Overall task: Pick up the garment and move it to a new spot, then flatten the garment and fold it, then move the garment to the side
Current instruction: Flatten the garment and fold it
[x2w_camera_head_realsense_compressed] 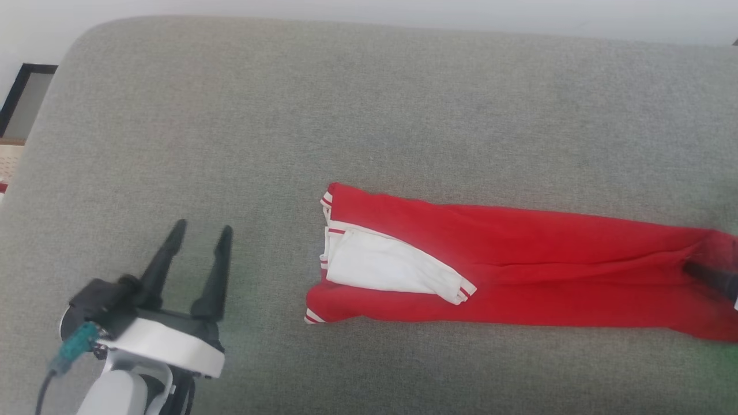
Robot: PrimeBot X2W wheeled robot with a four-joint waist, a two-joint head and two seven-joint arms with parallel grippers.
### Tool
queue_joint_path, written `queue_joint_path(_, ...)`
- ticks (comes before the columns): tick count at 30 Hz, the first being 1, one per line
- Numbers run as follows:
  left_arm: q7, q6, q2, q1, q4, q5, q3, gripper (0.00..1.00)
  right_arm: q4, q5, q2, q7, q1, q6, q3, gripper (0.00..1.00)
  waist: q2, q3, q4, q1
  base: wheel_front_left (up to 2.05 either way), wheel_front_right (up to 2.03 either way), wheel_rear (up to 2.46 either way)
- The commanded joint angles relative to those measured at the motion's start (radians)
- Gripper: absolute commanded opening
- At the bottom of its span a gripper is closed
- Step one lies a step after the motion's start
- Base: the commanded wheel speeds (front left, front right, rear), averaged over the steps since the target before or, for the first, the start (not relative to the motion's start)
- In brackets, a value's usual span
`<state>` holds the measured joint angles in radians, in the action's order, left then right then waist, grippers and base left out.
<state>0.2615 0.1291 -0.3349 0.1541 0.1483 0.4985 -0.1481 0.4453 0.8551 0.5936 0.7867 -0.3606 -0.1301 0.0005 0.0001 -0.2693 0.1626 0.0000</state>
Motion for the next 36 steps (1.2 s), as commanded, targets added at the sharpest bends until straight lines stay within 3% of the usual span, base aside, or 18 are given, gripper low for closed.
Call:
queue_joint_path(1, 0.005, 0.001, 0.015, -0.015, -0.011, -0.054, 0.026, 1.00, 0.019, -0.007, -0.055, 0.014, 0.004, -0.001, 0.030, 1.00, -0.0001, -0.002, -0.001, 0.0000, 0.00, 0.00, 0.00)
queue_joint_path(3, 0.004, 0.001, 0.060, -0.024, -0.032, -0.116, 0.077, 1.00, 0.027, -0.020, -0.069, 0.026, -0.008, -0.003, 0.037, 1.00, -0.0001, -0.005, -0.003, 0.0000, 0.00, 0.00, 0.00)
queue_joint_path(4, 0.004, 0.001, 0.079, -0.030, -0.041, -0.136, 0.093, 1.00, 0.031, -0.026, -0.075, 0.030, -0.012, -0.003, 0.038, 0.51, -0.0001, -0.007, -0.004, 0.0000, 0.00, 0.00, 0.00)
queue_joint_path(5, 0.004, 0.001, 0.092, -0.033, -0.048, -0.156, 0.106, 1.00, 0.035, -0.032, -0.080, 0.033, -0.016, -0.003, 0.038, 0.22, -0.0001, -0.008, -0.006, 0.0000, 0.00, 0.00, 0.00)
queue_joint_path(6, 0.004, 0.001, 0.104, -0.037, -0.052, -0.168, 0.120, 1.00, 0.038, -0.039, -0.084, 0.037, -0.019, -0.003, 0.038, 0.00, -0.0001, -0.010, -0.008, 0.0000, 0.00, 0.00, 0.00)
queue_joint_path(13, 0.005, 0.001, 0.128, -0.059, -0.053, -0.216, 0.150, 1.00, 0.034, -0.061, -0.049, -0.008, -0.048, 0.001, -0.029, 0.00, -0.0001, -0.023, -0.043, 0.0000, 0.00, 0.00, 0.00)
queue_joint_path(28, 0.004, 0.001, 0.137, -0.066, -0.074, -0.240, 0.188, 1.00, 0.038, -0.121, 0.137, -0.096, -0.063, 0.000, -0.328, 0.00, -0.0001, -0.046, -0.123, 0.0000, 0.00, 0.00, 0.00)
queue_joint_path(33, 0.005, 0.001, 0.146, -0.074, -0.071, -0.242, 0.190, 1.00, -0.065, -0.102, 0.116, -0.042, -0.028, -0.001, -0.277, 0.00, -0.0001, -0.029, -0.133, 0.0000, 0.00, 0.00, 0.00)
queue_joint_path(36, 0.005, 0.001, 0.156, -0.084, -0.064, -0.240, 0.183, 1.00, -0.222, -0.041, 0.064, 0.041, 0.009, -0.001, -0.179, 0.00, -0.0001, -0.010, -0.129, 0.0000, 0.00, 0.00, 0.00)
